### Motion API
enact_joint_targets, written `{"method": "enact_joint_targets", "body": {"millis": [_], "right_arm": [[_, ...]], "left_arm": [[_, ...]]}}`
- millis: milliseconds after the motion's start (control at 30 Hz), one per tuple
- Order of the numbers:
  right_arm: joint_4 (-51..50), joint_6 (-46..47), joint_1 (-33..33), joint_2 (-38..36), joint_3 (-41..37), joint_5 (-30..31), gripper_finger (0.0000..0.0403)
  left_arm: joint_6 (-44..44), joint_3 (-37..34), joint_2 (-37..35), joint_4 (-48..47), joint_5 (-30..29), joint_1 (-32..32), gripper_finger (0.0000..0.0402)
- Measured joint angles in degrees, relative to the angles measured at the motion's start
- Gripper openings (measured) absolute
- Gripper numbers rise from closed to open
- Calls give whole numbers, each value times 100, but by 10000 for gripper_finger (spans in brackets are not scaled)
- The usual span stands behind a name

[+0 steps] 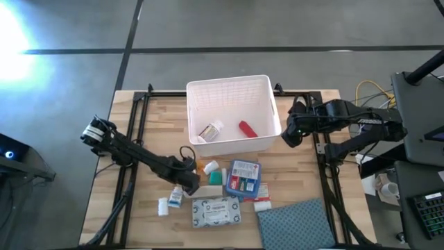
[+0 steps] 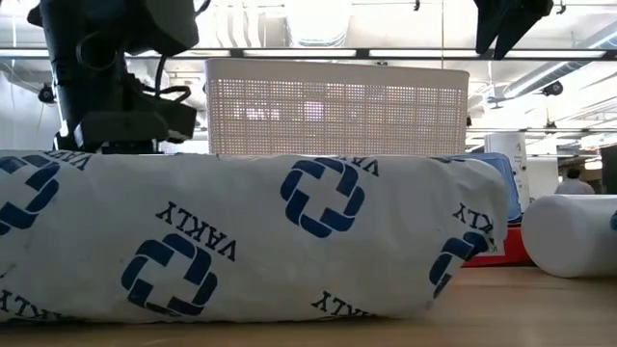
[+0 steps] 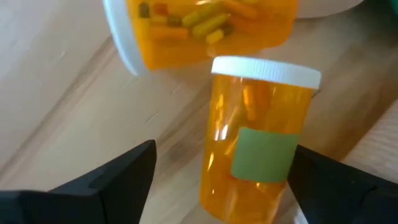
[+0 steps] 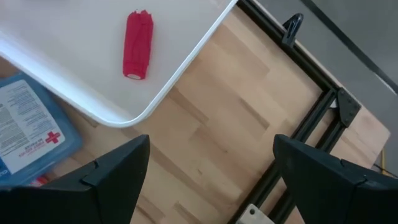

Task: Pick & place medical supplies in basket/bin
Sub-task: Put the bottom orange pill bottle into the white bin

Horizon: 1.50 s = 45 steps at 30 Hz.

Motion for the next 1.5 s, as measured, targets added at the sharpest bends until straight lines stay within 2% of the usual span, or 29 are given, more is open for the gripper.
{"method": "enact_joint_targets", "body": {"millis": [200, 400, 600, 800, 1000, 1133, 1267, 1333, 1433, 1500], "right_arm": [[2, 24, 0, 0, 0, 222, 329], [22, 37, 0, 1, 0, 319, 329], [26, 42, 0, 2, 0, 325, 329], [28, 145, 0, 2, 0, 323, 329], [29, 146, 0, 2, 0, 323, 329], [37, 146, 0, 2, 0, 321, 329], [41, 277, -1, 2, 0, 318, 329], [44, 378, -7, 2, 0, 320, 329], [63, 482, -7, 11, 0, 319, 329], [70, 572, -7, 13, -2, 318, 329]], "left_arm": [[411, -7, -15, -4, -136, 2, 264], [449, -102, -18, -47, -139, 2, 216], [449, -96, -152, -791, -100, 1, 179], [606, -73, -1079, -974, 164, -35, 172], [537, -62, -2764, -910, 17, -35, 171], [966, -65, -4002, -269, -675, -2, 171], [2078, -65, -4935, 1121, -1420, 265, 171], [2867, -65, -5156, 1795, -1608, 515, 171], [4102, -64, -5161, 2436, -1786, 1219, 171], [4422, -62, -4998, 2697, -1702, 1874, 171]]}}
